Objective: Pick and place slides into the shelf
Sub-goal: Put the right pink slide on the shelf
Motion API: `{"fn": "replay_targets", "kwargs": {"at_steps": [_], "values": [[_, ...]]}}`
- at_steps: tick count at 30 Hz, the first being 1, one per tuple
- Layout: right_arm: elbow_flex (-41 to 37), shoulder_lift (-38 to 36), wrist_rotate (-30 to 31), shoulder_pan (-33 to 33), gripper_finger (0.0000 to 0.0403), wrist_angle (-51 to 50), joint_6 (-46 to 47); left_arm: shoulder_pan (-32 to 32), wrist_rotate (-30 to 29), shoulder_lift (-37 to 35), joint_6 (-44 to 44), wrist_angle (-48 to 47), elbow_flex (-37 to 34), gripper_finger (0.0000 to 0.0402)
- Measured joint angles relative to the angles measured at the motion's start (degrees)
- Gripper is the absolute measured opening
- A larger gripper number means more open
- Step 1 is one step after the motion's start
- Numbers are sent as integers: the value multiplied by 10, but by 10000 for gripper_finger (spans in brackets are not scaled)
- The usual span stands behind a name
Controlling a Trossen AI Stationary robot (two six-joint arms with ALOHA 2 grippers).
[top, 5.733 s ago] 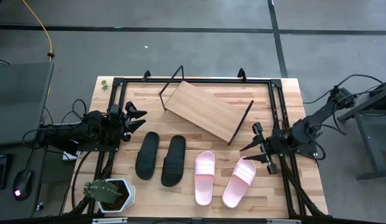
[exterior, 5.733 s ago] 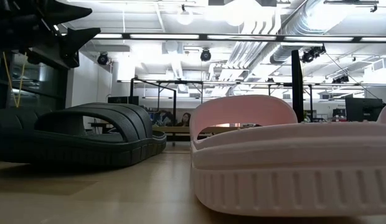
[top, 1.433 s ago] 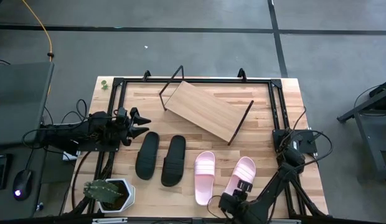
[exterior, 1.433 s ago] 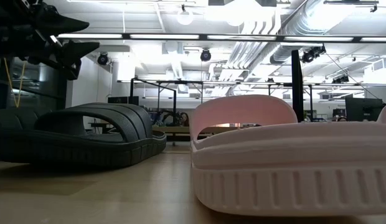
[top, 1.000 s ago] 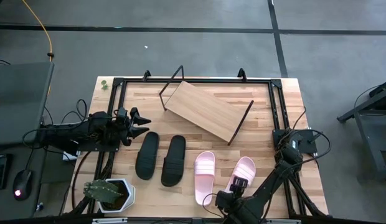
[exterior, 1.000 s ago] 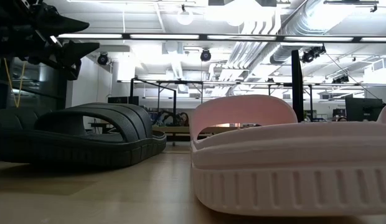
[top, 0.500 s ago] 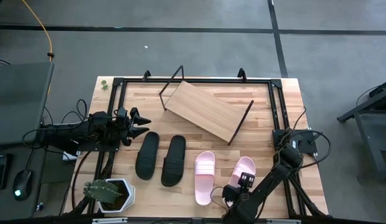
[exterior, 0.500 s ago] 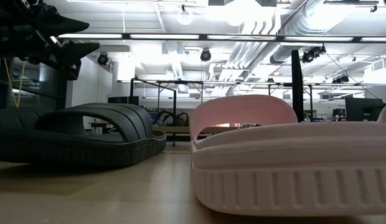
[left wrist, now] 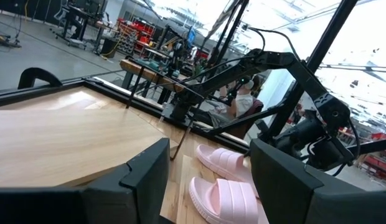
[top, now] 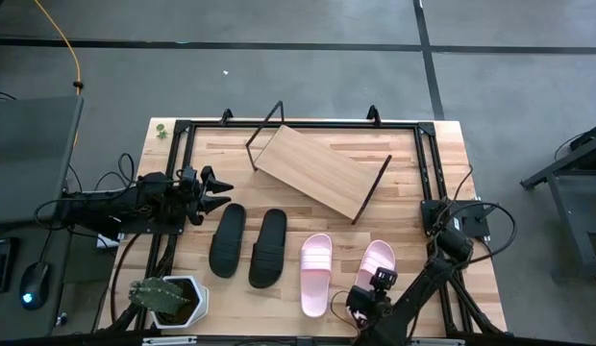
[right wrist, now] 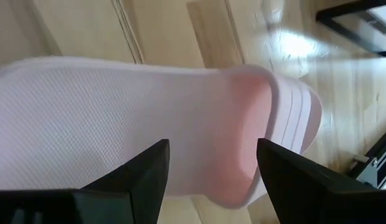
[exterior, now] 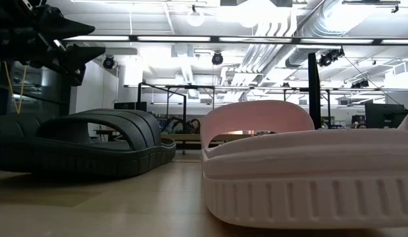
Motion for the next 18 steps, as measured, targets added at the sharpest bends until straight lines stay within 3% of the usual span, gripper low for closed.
{"fn": "replay_targets", "kwargs": {"at_steps": [6,18], "values": [[0,0,41,1,234,0,6,0,0,0,0,0,0,205],[-11,0,59,-2,234,0,11,0,0,0,0,-3,0,205]]}}
